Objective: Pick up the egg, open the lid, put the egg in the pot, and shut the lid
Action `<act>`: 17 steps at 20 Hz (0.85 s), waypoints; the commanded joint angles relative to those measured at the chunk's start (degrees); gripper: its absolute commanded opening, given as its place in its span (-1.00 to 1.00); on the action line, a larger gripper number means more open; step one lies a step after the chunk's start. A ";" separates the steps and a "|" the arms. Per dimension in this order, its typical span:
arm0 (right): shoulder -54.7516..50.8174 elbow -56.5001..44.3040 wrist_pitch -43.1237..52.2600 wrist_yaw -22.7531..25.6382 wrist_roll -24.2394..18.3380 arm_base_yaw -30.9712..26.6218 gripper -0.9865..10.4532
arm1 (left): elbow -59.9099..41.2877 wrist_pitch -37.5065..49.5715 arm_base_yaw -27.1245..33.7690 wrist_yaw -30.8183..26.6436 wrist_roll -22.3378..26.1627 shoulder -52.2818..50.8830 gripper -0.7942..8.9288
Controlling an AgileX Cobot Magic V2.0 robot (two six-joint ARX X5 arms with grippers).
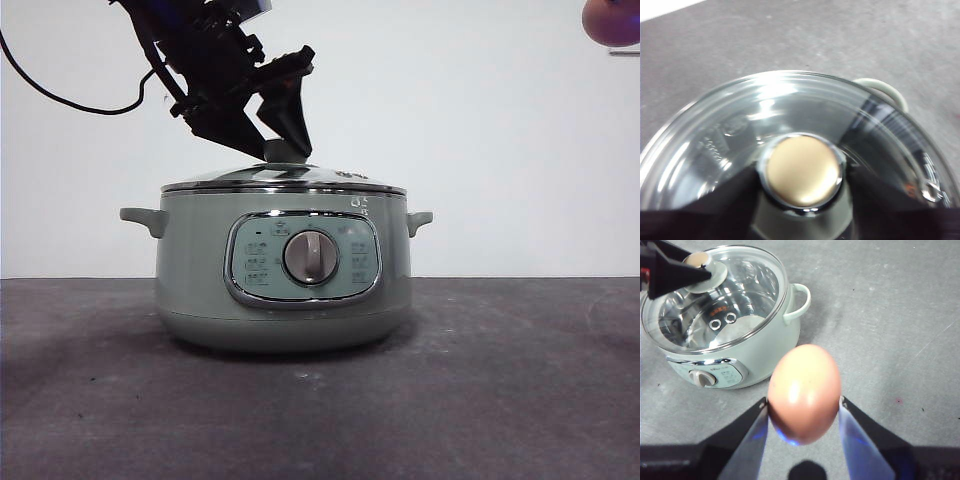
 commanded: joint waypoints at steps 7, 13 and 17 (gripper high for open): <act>-0.15 -0.02 0.74 -0.11 0.50 0.09 -0.86 | 0.28 0.87 -0.35 0.66 -0.52 -3.65 -0.85; -0.09 -0.02 1.29 -0.17 0.52 0.09 -0.86 | 1.57 -1.66 -0.24 0.50 -0.48 -10.36 -0.85; 2.05 0.00 6.49 -4.74 1.49 0.24 -0.86 | 1.66 -7.30 -0.17 -0.31 -0.48 -19.32 -0.85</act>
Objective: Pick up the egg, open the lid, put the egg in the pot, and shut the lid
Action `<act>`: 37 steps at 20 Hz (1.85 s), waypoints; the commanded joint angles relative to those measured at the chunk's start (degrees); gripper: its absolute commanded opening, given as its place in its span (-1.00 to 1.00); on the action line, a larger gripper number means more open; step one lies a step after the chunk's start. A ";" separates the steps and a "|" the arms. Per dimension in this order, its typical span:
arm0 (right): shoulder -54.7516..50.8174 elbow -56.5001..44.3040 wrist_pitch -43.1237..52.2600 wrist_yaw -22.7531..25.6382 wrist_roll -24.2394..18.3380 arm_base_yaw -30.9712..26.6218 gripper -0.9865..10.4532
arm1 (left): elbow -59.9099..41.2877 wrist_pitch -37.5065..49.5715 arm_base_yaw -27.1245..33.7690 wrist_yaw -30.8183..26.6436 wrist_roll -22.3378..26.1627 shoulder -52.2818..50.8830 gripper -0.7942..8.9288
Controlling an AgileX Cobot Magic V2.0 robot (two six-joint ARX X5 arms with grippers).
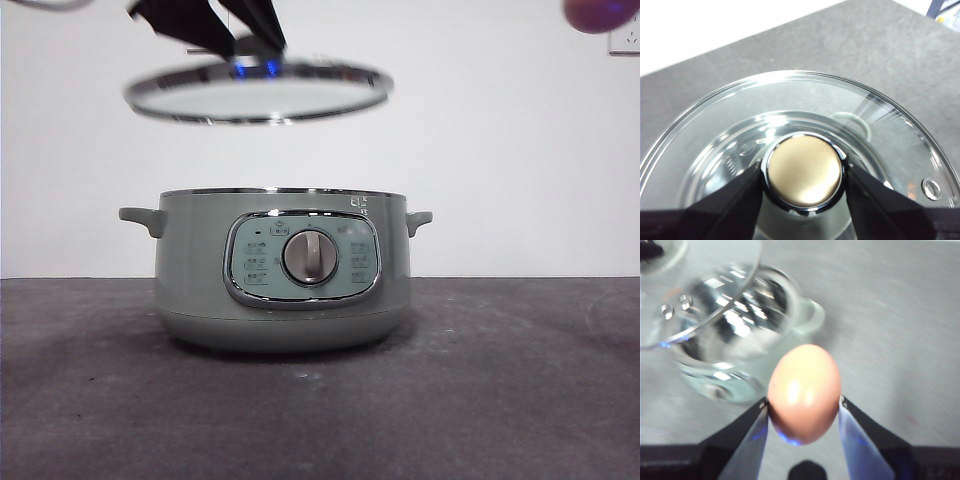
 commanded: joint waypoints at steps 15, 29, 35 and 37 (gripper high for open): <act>44.98 27.41 12.85 -0.55 0.02 14.69 -0.86 | 1.46 -24.76 -0.13 -3.89 -0.48 -32.96 -0.85; 67.08 32.04 19.02 4.50 -7.52 19.89 -0.86 | 1.44 -27.47 -0.24 -3.45 -1.51 -33.75 -0.85; 68.59 32.04 16.65 5.73 -8.96 20.37 -0.86 | 1.44 -28.02 -0.24 -3.39 -1.51 -33.75 -0.85; 68.59 32.04 15.87 5.70 -8.92 20.37 -0.84 | 1.44 -28.39 -0.24 -3.08 -1.51 -33.75 -0.85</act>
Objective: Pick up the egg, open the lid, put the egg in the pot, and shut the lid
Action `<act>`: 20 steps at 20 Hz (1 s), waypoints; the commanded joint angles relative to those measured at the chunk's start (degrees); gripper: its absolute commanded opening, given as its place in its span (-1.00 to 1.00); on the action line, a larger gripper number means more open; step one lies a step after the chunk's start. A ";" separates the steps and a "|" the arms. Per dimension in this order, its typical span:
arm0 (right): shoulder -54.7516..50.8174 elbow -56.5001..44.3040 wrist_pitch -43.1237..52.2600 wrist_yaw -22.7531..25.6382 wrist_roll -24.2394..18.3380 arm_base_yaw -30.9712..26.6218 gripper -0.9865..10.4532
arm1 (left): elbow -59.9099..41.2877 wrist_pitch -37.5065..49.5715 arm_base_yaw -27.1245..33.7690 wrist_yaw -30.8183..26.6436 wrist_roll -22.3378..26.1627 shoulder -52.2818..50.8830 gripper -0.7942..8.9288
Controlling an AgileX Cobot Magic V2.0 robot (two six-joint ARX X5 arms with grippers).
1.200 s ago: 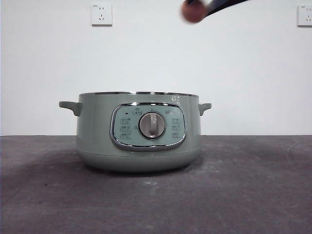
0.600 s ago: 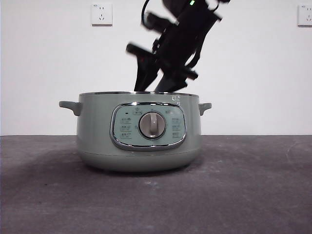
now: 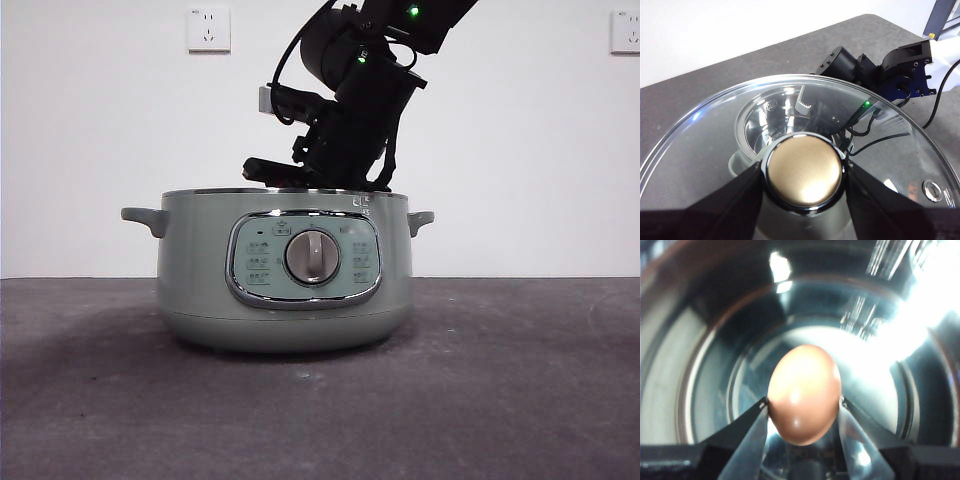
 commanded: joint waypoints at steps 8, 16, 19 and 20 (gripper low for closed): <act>0.72 0.20 -0.31 0.15 1.53 0.09 -0.38 | 1.20 1.95 -0.24 1.36 -0.46 -0.63 -0.85; -14.99 0.26 -4.50 10.54 3.63 -1.36 -0.38 | 1.20 3.04 -0.24 1.16 -0.35 1.55 -0.85; -27.52 0.26 -12.07 13.62 6.23 -3.48 -0.38 | 1.20 7.89 -0.24 1.36 -0.24 6.21 -0.85; -31.23 0.26 -13.84 13.64 6.23 -4.00 -0.38 | 1.20 9.86 -0.24 1.38 -0.15 8.20 -0.85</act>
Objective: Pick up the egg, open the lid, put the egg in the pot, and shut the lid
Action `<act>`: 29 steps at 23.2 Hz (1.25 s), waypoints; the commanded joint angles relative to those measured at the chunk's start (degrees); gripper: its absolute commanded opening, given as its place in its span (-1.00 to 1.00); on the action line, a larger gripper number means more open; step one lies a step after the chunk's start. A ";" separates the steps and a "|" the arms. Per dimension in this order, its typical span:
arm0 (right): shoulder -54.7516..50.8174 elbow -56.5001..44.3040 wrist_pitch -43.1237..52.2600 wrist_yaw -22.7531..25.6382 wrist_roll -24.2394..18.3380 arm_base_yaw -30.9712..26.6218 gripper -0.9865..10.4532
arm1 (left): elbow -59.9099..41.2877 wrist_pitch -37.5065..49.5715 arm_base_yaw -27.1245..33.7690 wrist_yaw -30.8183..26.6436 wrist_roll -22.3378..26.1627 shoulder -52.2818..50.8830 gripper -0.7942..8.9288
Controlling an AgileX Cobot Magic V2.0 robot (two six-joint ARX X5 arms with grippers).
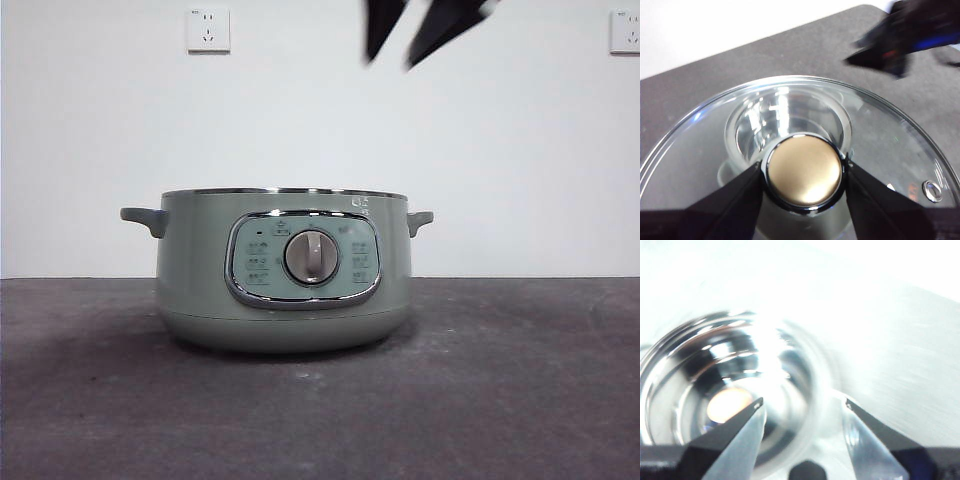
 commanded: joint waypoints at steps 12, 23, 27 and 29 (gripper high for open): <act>-32.09 -0.13 -7.98 -0.20 1.22 -1.14 -0.38 | 1.20 25.62 -0.24 0.09 1.33 27.87 -0.85; -38.14 -0.13 -12.83 -0.20 1.22 -1.11 -0.38 | 1.20 34.97 -0.24 -0.02 1.31 37.64 -0.85; -38.49 -0.13 -14.03 -0.17 1.22 -1.11 -0.38 | 1.20 35.10 -0.24 -0.15 1.31 39.50 -0.85; -38.49 -0.13 -14.49 -0.17 1.22 -1.11 -0.38 | 1.20 35.19 -0.22 -0.17 1.29 40.02 -0.85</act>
